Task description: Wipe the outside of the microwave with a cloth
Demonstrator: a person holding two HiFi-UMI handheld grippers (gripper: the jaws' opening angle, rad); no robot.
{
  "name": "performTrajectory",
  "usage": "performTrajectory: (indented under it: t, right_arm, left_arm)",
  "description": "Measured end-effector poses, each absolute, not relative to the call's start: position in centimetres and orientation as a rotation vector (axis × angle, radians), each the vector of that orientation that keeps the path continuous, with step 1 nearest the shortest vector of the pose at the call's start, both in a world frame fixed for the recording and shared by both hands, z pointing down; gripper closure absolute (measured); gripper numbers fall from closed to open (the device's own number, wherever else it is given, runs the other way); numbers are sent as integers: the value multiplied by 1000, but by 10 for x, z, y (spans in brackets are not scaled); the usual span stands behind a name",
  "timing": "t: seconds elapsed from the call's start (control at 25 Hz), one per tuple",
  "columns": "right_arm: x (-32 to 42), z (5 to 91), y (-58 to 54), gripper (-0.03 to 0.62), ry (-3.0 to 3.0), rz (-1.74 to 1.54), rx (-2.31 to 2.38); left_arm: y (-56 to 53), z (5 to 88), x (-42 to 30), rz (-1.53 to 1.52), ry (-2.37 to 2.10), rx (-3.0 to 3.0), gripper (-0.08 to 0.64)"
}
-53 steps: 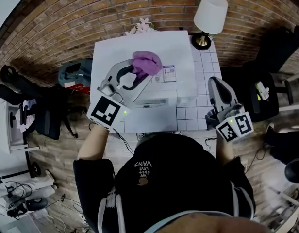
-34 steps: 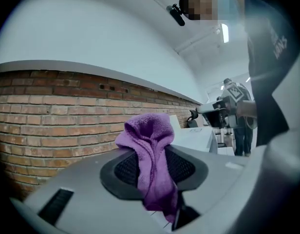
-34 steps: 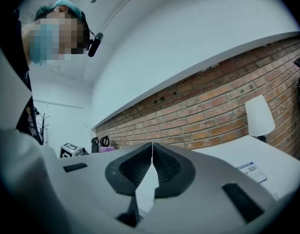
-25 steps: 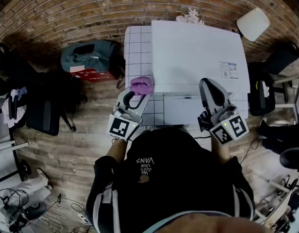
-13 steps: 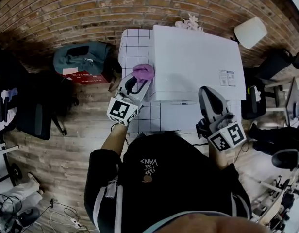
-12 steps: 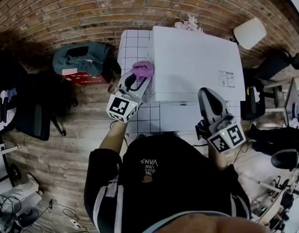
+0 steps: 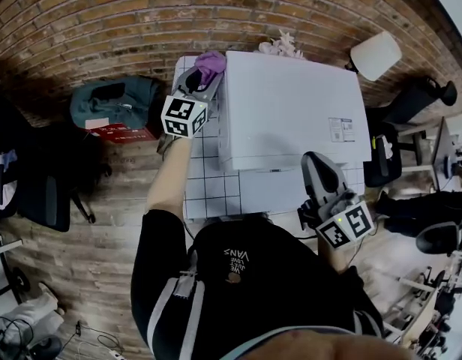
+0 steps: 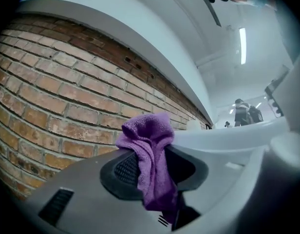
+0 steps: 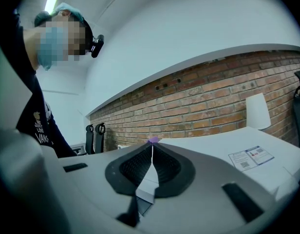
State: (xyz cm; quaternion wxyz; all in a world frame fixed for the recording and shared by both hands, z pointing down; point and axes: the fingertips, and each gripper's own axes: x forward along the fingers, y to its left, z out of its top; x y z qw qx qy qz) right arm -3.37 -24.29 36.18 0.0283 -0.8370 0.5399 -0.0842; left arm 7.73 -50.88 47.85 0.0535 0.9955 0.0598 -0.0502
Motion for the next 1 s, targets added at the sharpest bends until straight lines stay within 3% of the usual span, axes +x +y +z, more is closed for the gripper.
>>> performTrajectory:
  t: [0.28,0.72,1.0]
  right_arm:
    - [-38,357,-244,588,1694,-248,-2572]
    - [-55,356,-262,588,1806,-233,-2468]
    - [-72,363,-272,588,1865,-258,-2416]
  left_arm:
    - [-510,475,71,-155,148,3021,419]
    - [-418,527,-84,-58,150,2982,420]
    - [-364,546,-140,-36,141,2933,420]
